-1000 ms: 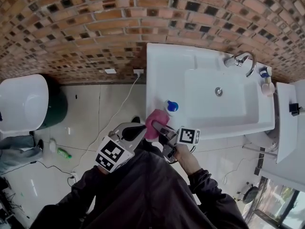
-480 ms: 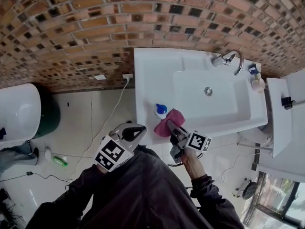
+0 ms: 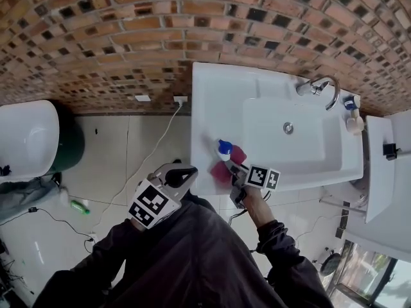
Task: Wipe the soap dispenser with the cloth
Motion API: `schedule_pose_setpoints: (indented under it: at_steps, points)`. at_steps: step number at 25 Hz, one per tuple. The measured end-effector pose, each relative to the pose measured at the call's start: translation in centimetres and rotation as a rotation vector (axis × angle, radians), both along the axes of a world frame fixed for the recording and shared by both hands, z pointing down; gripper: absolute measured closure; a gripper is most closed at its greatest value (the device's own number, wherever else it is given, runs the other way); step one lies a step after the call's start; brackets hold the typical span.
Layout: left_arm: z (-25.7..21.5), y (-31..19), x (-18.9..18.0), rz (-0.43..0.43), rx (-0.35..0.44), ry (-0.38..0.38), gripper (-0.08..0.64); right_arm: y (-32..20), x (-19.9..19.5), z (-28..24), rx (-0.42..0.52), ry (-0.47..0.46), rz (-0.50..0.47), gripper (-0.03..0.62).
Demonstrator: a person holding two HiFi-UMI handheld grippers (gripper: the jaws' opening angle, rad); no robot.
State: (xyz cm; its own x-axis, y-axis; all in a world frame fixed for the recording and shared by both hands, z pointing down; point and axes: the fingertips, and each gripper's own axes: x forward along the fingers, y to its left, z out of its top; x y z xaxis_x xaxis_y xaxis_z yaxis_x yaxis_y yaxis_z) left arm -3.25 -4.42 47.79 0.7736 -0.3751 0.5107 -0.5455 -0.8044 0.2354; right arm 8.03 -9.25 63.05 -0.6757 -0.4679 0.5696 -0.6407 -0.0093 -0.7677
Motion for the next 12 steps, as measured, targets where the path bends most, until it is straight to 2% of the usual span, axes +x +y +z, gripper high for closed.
schedule_pose_setpoints:
  at_steps: [2,4,7,9,12]
  points:
    - [0.4,-0.3,-0.2,-0.016,-0.001,-0.007,0.56,0.1,-0.2,-0.7,0.03,0.0,-0.055,0.538]
    - [1.0,-0.6,-0.3,-0.028,-0.011,-0.021,0.56,0.3,-0.4,-2.2,0.108,0.02,-0.169,0.538]
    - [2.0,-1.2,0.1,-0.026,-0.036,-0.038,0.555,0.3,-0.3,-4.8,0.27,0.14,-0.434,0.538]
    - [2.3,-1.5,0.8,-0.005,-0.043,-0.045,0.504,0.1,-0.2,-6.9,0.36,0.211,-0.615,0.537]
    - [2.4,-1.7,1.7,0.027,-0.042,-0.054,0.456,-1.1,-0.6,-10.0,0.457,0.261,-0.791,0.535]
